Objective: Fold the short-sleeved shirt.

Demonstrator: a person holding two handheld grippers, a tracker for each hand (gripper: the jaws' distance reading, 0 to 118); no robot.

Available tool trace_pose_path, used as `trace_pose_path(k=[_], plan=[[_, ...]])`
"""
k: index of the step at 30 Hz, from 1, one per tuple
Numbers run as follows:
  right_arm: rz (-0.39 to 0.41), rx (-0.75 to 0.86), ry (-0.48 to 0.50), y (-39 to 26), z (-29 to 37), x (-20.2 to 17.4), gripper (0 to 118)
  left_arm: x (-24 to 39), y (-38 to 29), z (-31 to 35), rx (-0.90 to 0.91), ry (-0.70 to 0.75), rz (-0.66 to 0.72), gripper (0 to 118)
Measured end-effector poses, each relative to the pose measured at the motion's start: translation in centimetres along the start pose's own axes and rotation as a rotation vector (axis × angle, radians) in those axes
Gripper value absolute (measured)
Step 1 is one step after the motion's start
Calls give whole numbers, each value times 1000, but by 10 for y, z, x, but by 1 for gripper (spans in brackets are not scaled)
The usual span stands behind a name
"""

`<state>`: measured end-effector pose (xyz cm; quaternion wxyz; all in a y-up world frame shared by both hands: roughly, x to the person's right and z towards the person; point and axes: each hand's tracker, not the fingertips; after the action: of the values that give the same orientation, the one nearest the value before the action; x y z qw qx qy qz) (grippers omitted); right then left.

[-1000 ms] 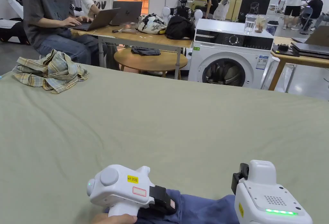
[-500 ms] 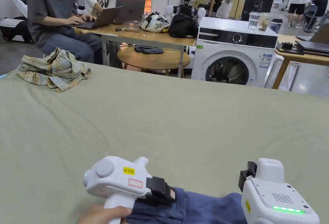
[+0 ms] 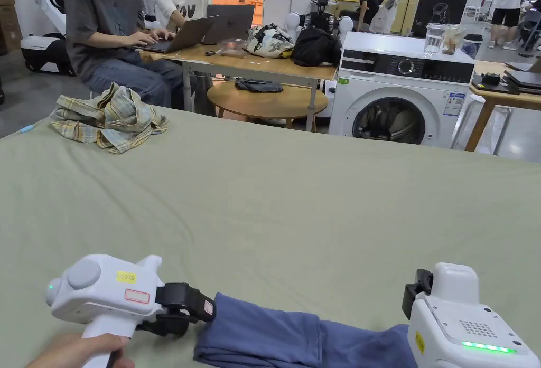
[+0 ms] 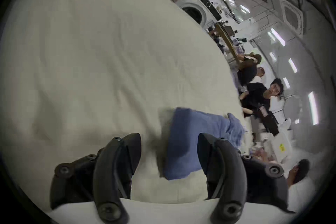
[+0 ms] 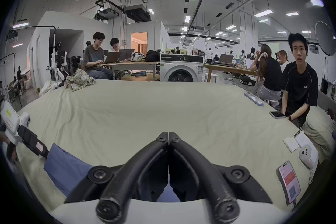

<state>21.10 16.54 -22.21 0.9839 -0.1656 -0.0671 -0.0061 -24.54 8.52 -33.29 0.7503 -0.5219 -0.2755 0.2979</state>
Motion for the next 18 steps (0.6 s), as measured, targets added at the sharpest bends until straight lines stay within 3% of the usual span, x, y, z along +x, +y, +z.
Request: trace_pose_path(k=[5,6,8,12,18], plan=[[-25,-5,0,0,3,0,0,-14,-9,-40,-20,-238,13,60],[-27,-3,1,0,4,0,0,-17,-10,-44,-6,-260,59,50],[-23,3,-1,0,6,0,0,-25,-13,-51,-9,-229,113,15],[-22,1,0,0,5,0,0,-14,-23,-44,23,-195,67,8],[-24,-7,-4,1,2,2,0,7,-13,-9,60,-217,21,6]])
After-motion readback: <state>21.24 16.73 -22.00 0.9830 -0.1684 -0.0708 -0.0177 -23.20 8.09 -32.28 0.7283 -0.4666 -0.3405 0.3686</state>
